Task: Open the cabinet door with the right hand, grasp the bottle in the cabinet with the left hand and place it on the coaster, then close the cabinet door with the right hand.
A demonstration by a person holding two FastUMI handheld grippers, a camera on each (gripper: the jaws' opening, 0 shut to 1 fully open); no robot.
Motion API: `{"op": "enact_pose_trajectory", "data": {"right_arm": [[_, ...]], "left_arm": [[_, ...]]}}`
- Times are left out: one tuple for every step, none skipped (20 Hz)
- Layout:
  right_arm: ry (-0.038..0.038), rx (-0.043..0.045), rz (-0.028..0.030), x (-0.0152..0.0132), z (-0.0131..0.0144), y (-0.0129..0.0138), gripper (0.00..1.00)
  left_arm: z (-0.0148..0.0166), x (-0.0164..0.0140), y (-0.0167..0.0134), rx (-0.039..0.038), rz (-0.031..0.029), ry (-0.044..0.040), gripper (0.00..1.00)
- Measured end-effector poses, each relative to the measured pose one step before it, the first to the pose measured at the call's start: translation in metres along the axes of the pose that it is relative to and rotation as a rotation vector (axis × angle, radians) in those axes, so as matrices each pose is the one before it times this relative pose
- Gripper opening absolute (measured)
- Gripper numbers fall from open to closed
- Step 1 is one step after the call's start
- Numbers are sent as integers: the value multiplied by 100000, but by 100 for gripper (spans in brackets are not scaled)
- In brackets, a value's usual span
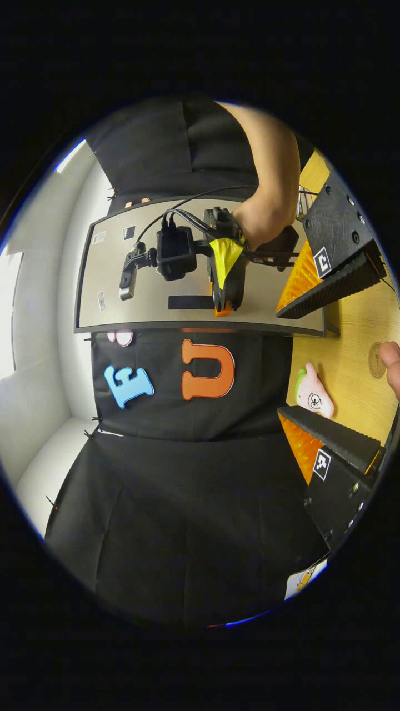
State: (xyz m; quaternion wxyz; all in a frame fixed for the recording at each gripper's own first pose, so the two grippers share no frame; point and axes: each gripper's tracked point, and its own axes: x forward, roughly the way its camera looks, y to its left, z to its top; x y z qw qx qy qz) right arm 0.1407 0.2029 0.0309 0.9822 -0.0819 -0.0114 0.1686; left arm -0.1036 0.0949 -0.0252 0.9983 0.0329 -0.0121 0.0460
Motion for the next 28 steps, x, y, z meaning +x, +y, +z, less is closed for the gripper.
{"op": "enact_pose_trajectory", "data": {"right_arm": [[942, -1050, 358, -174, -40, 2, 30], [591, -1224, 80, -32, -4, -59, 29], [402, -317, 301, -133, -12, 66, 27], [-1, -758, 407, -29, -21, 54, 26], [101, -1167, 577, -150, 2, -30, 25], [193, -55, 1014, -113, -62, 31, 24], [451, 873, 1303, -238, -36, 100, 23], [290, 971, 1340, -388, -15, 111, 23], [196, 672, 1634, -428, -10, 154, 22], [-35, 447, 1903, -585, 74, 381, 22], [63, 367, 1680, -505, 53, 203, 22], [254, 59, 1454, -258, -41, 82, 22], [362, 160, 1490, -396, -20, 111, 21], [124, 806, 1500, -491, -47, 161, 21], [176, 582, 1584, -417, -33, 110, 19], [467, 78, 1506, -359, -82, 73, 19], [480, 92, 1169, -427, 4, 57, 20], [440, -690, 1041, -134, -132, 36, 20], [380, -1499, 1052, -319, 1, -49, 20], [137, -560, 1177, -320, -196, 1, 20], [111, 795, 1484, -437, -134, 12, 20], [210, 1393, 1612, -495, -148, 196, 20], [144, 809, 1584, -427, 13, 122, 20], [-172, -410, 1787, -418, 1, 3, 20], [-246, -136, 1972, -537, 48, -202, 20], [-37, 1455, 2314, -785, -150, -106, 20], [277, 1754, 2254, -1043, -163, 206, 19], [717, 771, 1712, -1007, -96, 374, 20]], "left_arm": [[-386, -114, 102, -595, -67, 1094, 95], [-267, -28, 201, -695, 205, 776, 95], [-157, -53, 445, -432, 908, 628, 95], [-179, 219, 481, -225, 1018, 409, 95], [-11, 95, 334, -383, 707, 54, 95], [73, 163, 312, -523, 498, -260, 95], [51, 97, 193, -371, 208, -70, 95], [-18, 98, 214, -75, -78, 79, 95], [-202, 11, 214, 183, 160, 340, 95], [-47, 75, 116, 342, -43, 165, 95], [-60, 10, -126, 181, -100, 77, 95], [2, -133, -162, -140, -155, -1, 95], [-51, -60, -18, -482, -655, 196, 95], [55, -6, 40, -219, -326, -66, 95], [-55, -71, -24, 141, -414, 64, 95], [-65, -3, -95, 214, -622, 54, 95], [-166, -34, 26, 485, -182, 420, 95], [-218, 1, -27, 713, -372, 926, 95], [-225, 65, -119, 678, -756, 366, 95], [-34, 95, -13, 717, -412, -187, 95], [70, -45, -70, 552, -238, 32, 95], [-97, -39, -200, 213, -513, 336, 95], [-230, 41, 60, 183, -183, 302, 95], [-284, 177, 1, 335, -132, 879, 95], [-419, 153, -114, 355, -677, 1542, 95], [-152, 101, -114, 260, -785, 644, 95], [140, 118, -4, 339, -966, -125, 95], [68, 14, -226, 332, -1488, 215, 95]]}}
